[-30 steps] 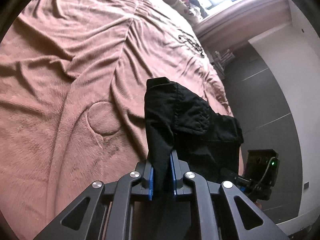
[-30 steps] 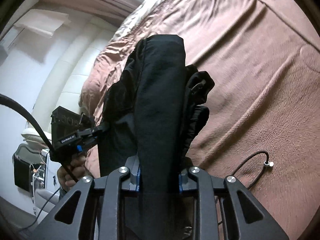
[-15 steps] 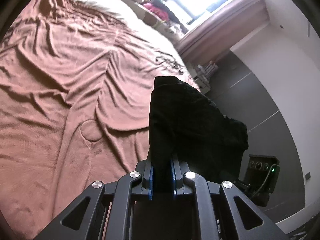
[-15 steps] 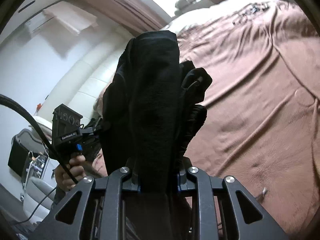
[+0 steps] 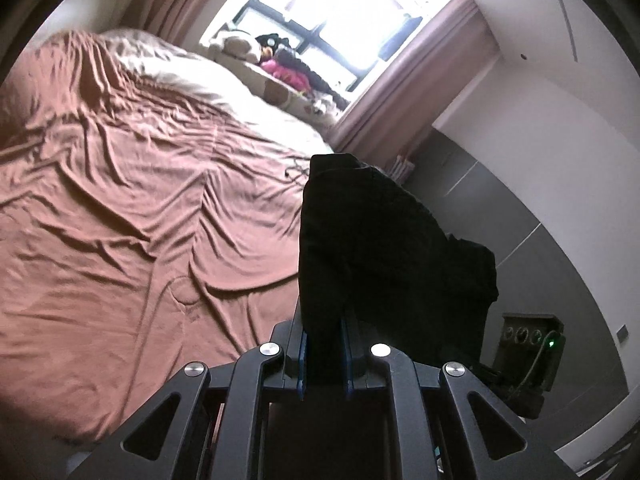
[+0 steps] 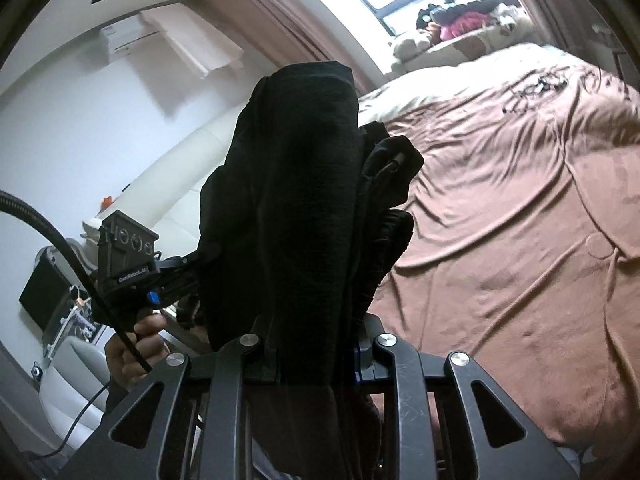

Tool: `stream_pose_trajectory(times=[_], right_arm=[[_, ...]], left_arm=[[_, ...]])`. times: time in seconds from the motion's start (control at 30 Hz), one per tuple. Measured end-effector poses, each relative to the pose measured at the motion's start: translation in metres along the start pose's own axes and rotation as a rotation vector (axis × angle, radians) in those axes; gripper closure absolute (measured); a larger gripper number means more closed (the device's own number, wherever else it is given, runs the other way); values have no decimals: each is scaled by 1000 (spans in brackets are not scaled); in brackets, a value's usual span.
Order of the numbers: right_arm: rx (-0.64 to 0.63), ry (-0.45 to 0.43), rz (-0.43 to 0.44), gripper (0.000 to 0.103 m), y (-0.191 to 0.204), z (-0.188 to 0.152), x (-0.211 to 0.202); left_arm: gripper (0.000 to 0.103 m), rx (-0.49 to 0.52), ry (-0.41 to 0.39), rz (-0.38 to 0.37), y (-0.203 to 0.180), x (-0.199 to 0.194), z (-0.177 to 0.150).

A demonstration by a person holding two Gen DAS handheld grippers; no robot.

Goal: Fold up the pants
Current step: 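Lift the folded pants with both grippers and carry them toward the headboard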

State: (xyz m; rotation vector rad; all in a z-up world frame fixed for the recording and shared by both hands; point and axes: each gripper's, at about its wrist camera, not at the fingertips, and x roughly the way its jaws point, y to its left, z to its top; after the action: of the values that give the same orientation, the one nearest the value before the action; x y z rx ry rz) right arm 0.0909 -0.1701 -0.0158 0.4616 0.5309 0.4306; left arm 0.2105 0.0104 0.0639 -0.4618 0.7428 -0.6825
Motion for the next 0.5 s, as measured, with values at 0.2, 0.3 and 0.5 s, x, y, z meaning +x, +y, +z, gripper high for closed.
stream_pose_trajectory(times=[0.2,0.3,0.5], right_arm=[[-27,-20,34,83,22,-8,-27],[-36,-20,40,83,31,-10,-36],[-56,-27,70,83,39,-5,-36]], left_arm=[[89,37,-53,27,-29,-45,-3],[89,46,-74,50,-41,-63,-5],[89,61,-126,102,-57,-102,-6]])
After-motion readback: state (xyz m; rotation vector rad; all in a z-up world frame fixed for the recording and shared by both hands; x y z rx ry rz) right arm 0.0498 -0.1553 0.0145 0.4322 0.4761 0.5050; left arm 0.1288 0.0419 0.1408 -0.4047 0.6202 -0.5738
